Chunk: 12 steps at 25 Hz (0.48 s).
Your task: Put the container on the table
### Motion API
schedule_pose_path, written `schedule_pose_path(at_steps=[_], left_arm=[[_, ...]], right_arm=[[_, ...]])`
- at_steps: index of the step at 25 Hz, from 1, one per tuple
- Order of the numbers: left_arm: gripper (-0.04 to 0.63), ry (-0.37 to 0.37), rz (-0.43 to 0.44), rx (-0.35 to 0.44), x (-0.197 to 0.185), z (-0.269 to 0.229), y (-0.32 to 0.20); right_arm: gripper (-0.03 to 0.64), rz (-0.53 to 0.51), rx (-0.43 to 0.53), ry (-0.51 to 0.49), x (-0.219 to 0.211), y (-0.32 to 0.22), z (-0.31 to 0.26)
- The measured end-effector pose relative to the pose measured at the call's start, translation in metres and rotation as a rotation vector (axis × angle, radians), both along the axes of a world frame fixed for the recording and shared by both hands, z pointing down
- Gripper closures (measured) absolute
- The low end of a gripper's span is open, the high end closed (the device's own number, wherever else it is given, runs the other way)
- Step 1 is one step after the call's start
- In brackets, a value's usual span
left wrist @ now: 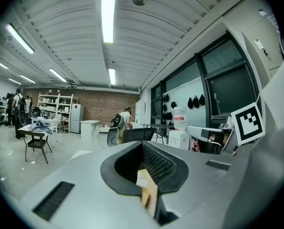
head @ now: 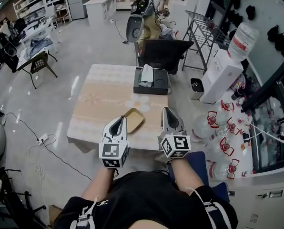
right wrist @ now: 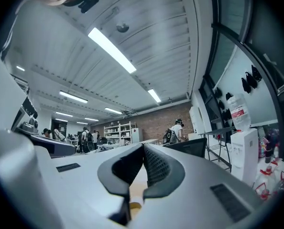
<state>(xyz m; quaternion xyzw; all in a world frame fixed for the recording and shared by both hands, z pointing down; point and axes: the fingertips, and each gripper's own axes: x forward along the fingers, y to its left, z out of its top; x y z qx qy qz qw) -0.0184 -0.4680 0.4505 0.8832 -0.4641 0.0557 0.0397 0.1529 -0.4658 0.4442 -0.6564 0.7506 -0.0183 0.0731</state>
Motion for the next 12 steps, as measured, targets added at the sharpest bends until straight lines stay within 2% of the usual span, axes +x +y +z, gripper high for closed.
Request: schedule_pose_path(at_steps=[12], left_arm=[[0.581, -0.014, 0.013, 0.004, 0.0092, 0.0001, 0.0027]], right_arm=[[0.603, -0.020, -0.003, -0.019, -0.0014, 0.0029, 0.0027]])
